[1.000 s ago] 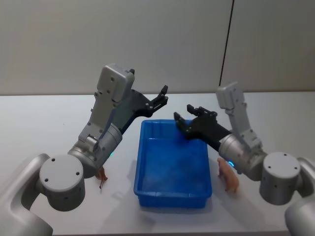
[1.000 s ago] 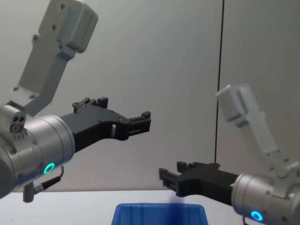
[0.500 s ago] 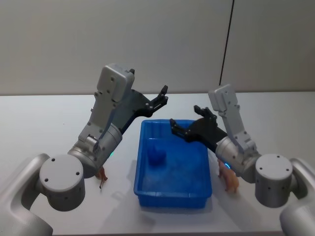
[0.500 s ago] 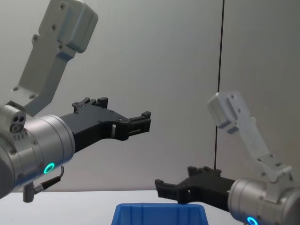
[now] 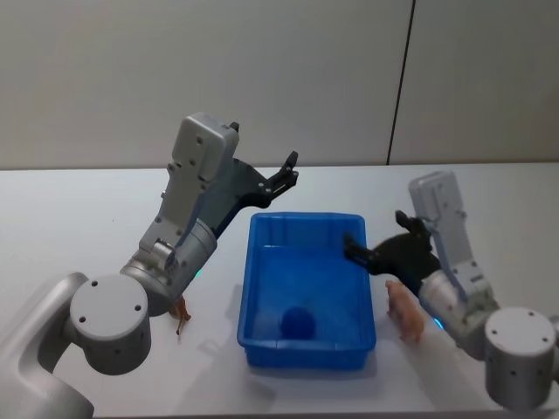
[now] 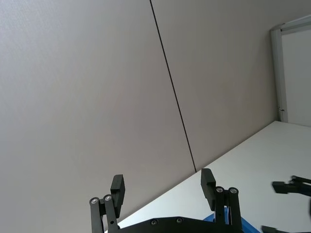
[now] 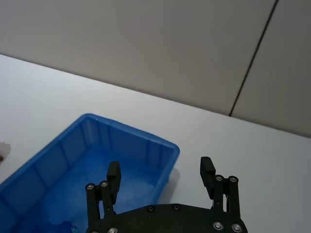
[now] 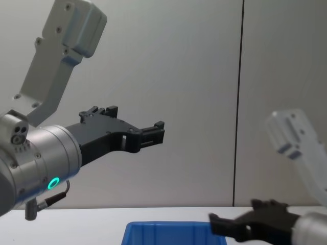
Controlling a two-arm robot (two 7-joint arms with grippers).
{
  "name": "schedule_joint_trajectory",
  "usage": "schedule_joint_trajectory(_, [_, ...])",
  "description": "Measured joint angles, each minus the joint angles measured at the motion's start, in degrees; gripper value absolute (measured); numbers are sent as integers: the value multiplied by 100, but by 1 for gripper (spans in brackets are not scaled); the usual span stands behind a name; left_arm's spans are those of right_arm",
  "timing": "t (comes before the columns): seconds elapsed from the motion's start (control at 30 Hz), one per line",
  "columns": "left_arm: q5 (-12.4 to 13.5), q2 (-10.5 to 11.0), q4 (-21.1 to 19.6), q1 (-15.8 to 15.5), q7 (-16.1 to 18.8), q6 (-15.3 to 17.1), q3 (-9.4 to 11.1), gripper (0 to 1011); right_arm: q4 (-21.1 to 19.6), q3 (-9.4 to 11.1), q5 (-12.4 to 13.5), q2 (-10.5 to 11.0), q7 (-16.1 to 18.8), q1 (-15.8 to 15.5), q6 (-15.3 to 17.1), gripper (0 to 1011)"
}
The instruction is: Pick up the two dolls from the table and place them into the box.
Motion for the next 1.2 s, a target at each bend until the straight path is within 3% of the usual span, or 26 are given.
schedule_joint_trajectory(0.27, [0,0,0,0,0,0,0,1000,-595,68,249,283,-424,-539,345,1001])
schedule_joint_trajectory(0.57, [0,0,0,0,0,0,0,1000,-893,137,534,495,-648,-955,498,1001])
schedule_joint_trajectory(0.87, [0,0,0,0,0,0,0,1000,-925,191,712,606,-702,-1166,517,1001])
schedule_joint_trajectory(1.2, [0,0,0,0,0,0,0,1000,-665,237,821,664,-424,-1229,287,1001])
